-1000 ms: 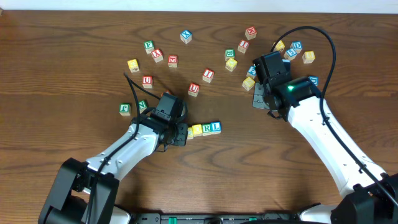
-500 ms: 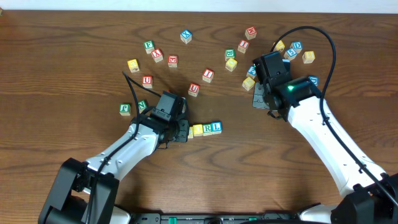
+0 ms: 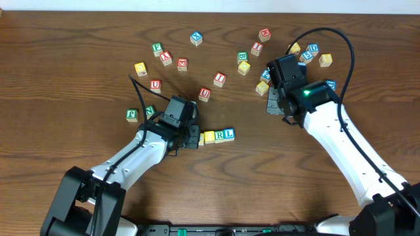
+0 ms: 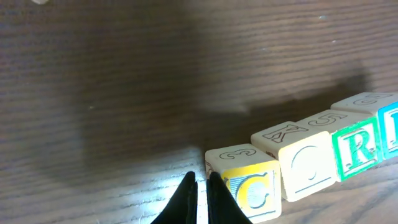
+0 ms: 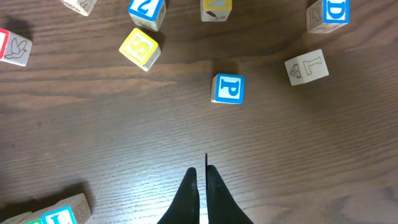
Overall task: Spell out CORL
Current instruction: 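Bring the right gripper down to the right end of the L block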
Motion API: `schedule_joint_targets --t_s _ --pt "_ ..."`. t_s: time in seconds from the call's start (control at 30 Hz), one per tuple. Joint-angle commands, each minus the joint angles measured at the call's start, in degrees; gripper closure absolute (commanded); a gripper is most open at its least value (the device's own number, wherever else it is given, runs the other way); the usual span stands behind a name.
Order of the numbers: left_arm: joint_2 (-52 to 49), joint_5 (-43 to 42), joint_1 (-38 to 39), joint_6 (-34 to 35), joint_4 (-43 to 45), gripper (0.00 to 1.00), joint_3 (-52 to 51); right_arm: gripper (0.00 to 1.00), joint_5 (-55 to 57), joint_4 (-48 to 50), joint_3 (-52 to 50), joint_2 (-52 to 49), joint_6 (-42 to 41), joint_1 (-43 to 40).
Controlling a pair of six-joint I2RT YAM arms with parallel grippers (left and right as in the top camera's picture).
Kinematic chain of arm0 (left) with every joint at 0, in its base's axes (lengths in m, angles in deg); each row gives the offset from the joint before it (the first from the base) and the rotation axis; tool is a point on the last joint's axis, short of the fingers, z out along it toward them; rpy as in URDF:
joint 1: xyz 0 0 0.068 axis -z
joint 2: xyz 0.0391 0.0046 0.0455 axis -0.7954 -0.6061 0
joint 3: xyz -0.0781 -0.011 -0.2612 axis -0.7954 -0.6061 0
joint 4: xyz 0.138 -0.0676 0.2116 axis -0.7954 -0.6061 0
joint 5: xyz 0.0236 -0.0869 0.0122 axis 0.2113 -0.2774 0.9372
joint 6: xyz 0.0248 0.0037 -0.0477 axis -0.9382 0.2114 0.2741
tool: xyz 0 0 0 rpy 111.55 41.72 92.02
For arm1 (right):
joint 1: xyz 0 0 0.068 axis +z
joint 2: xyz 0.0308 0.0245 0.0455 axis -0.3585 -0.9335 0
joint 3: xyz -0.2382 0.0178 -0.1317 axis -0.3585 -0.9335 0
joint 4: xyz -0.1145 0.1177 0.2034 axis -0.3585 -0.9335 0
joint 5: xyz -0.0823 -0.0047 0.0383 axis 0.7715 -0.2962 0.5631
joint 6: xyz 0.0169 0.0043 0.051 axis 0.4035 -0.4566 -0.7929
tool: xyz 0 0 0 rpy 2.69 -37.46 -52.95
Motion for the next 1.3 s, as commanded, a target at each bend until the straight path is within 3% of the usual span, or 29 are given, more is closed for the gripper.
schedule_joint_targets --t_s 0.0,0.5,1.27 --pt "-0.24 -0.57 0.13 0.28 0.33 0.93 -0.46 0.99 1.11 -0.11 1.11 0.83 -0.02 -0.35" --pt "-0.24 -0.74 0.13 0.35 -4.13 0.93 -0.48 0.99 -3.15 1.05 -1.68 -1.66 -0.9 0.09" --pt "-0.24 -0.76 0.13 0.76 -5.55 0.92 -0.48 0.99 -10.75 10.49 -1.68 -19.1 -0.81 8.46"
